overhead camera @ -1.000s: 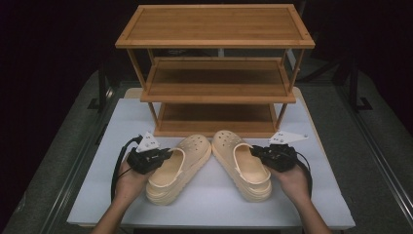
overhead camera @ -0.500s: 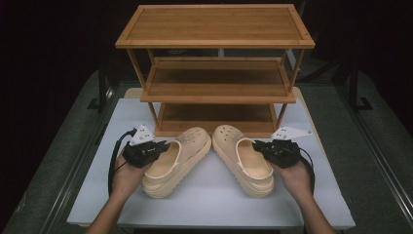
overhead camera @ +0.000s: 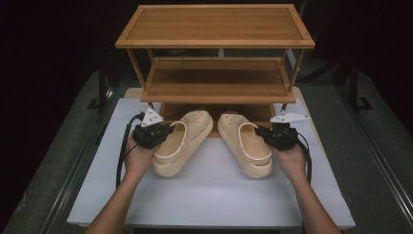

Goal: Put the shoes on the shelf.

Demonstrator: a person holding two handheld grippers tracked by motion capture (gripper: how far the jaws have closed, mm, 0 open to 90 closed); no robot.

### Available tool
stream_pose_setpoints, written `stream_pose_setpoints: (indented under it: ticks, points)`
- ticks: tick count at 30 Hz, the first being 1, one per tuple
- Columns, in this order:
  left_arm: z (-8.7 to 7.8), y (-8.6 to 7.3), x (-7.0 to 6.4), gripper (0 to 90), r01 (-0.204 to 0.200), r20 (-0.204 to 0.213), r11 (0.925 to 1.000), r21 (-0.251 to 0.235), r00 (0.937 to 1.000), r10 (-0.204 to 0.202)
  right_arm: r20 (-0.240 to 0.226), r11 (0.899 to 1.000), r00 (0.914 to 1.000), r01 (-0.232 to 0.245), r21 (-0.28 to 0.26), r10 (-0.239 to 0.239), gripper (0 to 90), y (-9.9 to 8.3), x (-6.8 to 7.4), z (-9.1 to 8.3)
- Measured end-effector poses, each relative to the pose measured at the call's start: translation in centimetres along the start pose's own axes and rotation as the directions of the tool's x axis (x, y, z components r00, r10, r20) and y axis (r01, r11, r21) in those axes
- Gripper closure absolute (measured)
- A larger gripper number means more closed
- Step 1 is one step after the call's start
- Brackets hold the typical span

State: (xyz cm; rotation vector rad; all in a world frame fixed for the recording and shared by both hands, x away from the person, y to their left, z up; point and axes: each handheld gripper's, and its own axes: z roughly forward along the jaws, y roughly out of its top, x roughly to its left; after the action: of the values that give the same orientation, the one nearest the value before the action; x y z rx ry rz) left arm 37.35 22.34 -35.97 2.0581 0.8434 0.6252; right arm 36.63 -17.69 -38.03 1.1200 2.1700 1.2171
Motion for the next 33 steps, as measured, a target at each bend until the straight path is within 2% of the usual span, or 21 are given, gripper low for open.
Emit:
stream_pose_setpoints:
  ticks: [4,13,17,24,28,32,33]
  points:
    - [2.2,0.5,0.1,83.8,-0.002,-0.046,1.0,-0.007,0.999,0.001,0.023,1.0,0.9997,-0.007,-0.009,0.007,84.3,0.5,-0.5,1.3]
    - [5.6,1.0,0.6,83.8,0.024,-0.099,0.9997,-0.009,0.9948,-0.025,0.073,1.0,0.9973,-0.006,-0.027,0.008,84.2,1.6,-0.7,3.8]
    - [6.7,1.2,0.3,83.8,0.001,-0.137,1.0,0.002,0.9905,-0.001,0.095,0.999,0.9954,-0.004,-0.037,0.008,84.2,1.7,-0.7,4.7]
    - [7.8,1.2,-0.1,83.8,-0.033,-0.184,0.9991,0.024,0.9822,0.037,0.117,0.999,0.993,-0.008,-0.042,0.013,84.2,1.4,-0.9,5.8]
    - [8.3,1.2,-0.1,83.7,-0.026,-0.192,0.9996,0.014,0.981,0.028,0.127,0.999,0.9919,-0.004,-0.046,0.009,84.1,1.7,-0.8,6.1]
    - [8.5,1.4,-0.1,83.5,-0.038,-0.204,0.9991,0.021,0.9781,0.041,0.137,0.999,0.9906,0.005,-0.047,0.002,84.0,2.0,-0.7,6.4]
    - [8.6,1.4,-0.2,83.3,-0.028,-0.204,0.9996,0.009,0.9785,0.029,0.14,0.999,0.9902,0.004,-0.046,0.002,84.0,2.0,-0.6,6.4]
